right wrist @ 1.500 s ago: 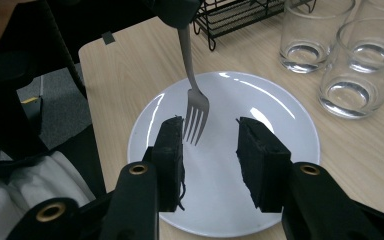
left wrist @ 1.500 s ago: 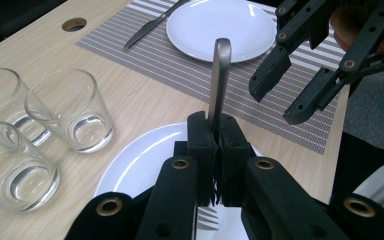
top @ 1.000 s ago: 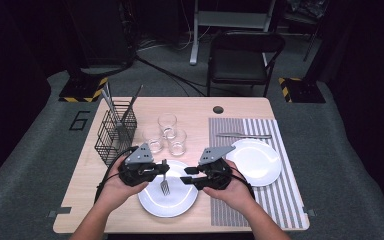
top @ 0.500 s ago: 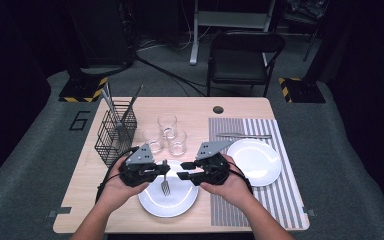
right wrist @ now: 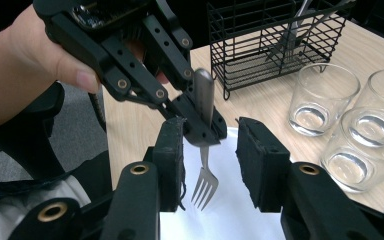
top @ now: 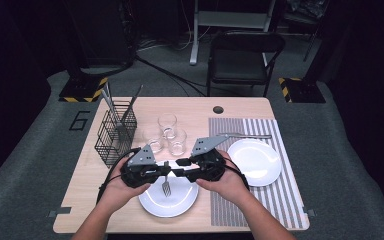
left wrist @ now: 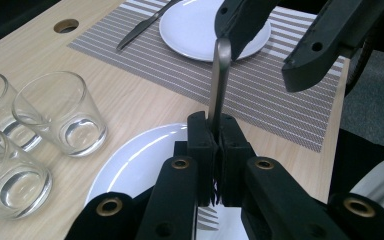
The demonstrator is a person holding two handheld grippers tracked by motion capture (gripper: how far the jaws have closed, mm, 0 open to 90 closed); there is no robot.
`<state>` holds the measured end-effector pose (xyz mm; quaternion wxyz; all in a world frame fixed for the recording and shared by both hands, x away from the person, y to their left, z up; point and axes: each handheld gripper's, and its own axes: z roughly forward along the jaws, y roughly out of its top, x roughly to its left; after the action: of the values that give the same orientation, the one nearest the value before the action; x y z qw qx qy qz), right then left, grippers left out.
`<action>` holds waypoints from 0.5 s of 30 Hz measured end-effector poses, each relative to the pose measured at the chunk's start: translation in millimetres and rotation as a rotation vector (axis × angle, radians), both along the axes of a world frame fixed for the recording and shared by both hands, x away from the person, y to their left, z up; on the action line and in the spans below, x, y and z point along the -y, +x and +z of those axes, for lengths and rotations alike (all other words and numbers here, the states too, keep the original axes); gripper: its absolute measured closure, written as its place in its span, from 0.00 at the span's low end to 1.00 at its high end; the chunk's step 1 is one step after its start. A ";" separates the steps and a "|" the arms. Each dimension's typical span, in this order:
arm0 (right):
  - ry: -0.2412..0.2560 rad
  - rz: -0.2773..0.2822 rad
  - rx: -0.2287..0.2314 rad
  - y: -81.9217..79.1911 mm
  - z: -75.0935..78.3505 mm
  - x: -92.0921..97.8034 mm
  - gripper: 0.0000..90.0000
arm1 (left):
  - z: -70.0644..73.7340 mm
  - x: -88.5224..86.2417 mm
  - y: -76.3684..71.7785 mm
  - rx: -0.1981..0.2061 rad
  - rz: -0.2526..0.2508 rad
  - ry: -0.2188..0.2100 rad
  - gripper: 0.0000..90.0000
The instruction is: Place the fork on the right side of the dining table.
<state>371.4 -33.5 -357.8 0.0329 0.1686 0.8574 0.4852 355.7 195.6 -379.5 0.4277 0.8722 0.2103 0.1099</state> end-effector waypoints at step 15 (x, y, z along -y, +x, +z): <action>-0.001 0.021 0.007 3.9 5.1 -13.5 0.73 | -1.0 3.1 -1.1 0.003 -0.014 0.009 0.97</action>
<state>375.4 -20.1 -352.7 0.0310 0.1579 0.8593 0.4856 354.6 192.6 -380.4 0.4248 0.8754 0.2031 0.1092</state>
